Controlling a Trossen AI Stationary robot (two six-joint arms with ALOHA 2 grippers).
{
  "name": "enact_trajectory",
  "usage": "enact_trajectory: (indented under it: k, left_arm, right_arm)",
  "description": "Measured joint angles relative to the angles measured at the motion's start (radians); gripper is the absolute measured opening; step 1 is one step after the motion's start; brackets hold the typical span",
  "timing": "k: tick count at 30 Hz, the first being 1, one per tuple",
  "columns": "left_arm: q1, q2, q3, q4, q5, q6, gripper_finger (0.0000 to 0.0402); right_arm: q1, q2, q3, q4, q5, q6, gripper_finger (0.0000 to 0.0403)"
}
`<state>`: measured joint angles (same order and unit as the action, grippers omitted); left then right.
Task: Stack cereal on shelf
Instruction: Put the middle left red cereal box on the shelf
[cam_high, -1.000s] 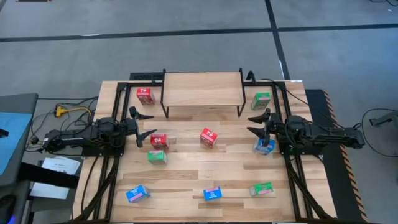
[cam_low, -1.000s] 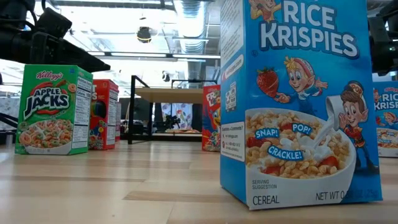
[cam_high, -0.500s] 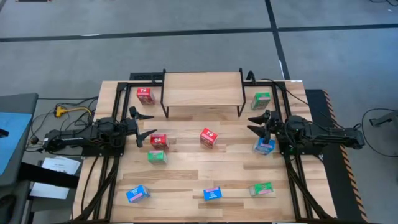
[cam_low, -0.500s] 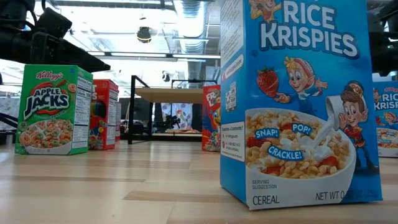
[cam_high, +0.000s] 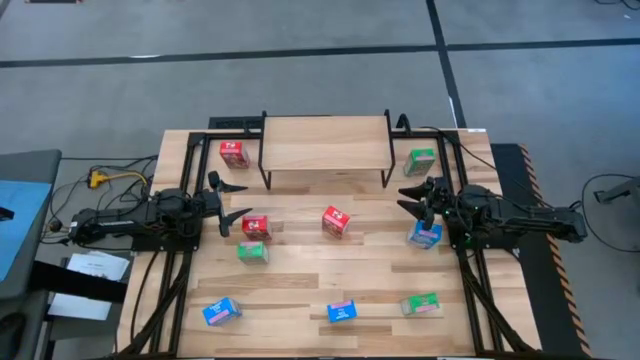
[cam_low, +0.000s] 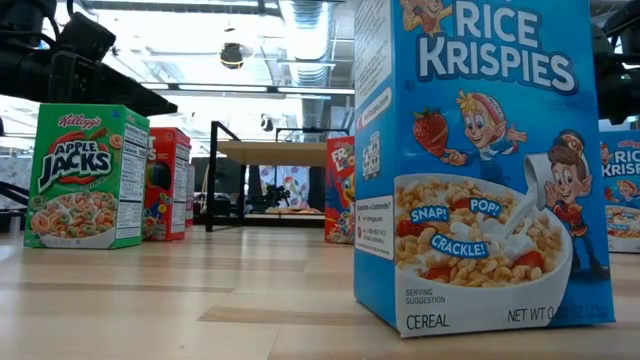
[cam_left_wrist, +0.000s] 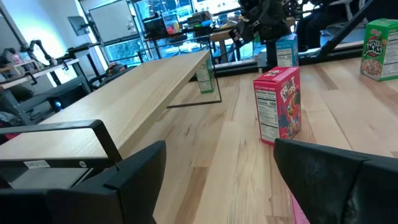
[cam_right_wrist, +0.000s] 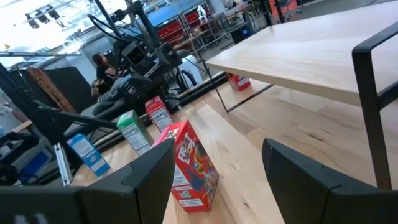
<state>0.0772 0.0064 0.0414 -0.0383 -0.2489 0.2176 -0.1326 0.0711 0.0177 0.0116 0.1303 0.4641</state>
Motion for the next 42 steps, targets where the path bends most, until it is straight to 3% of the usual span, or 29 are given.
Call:
enact_trajectory:
  k: [10, 23, 32, 42]
  left_arm:
    - [0.0, 0.0, 0.0, 0.0, 0.0, 0.0, 0.0289]
    - [0.0, 0.0, 0.0, 0.0, 0.0, 0.0, 0.0289]
    - [0.0, 0.0, 0.0, 0.0, 0.0, 0.0, 0.0289]
    - [0.0, 0.0, 0.0, 0.0, 0.0, 0.0, 0.0289]
  right_arm:
    - [0.001, 0.0, 0.0, -0.003, 0.0, 0.032, 0.0266]
    - [0.001, 0.0, -0.002, 0.038, -0.031, -0.08, 0.0266]
    - [0.001, 0.0, 0.12, 0.049, -0.158, -0.146, 0.0266]
    - [0.001, 0.008, 0.318, -0.112, -0.182, -0.283, 0.0266]
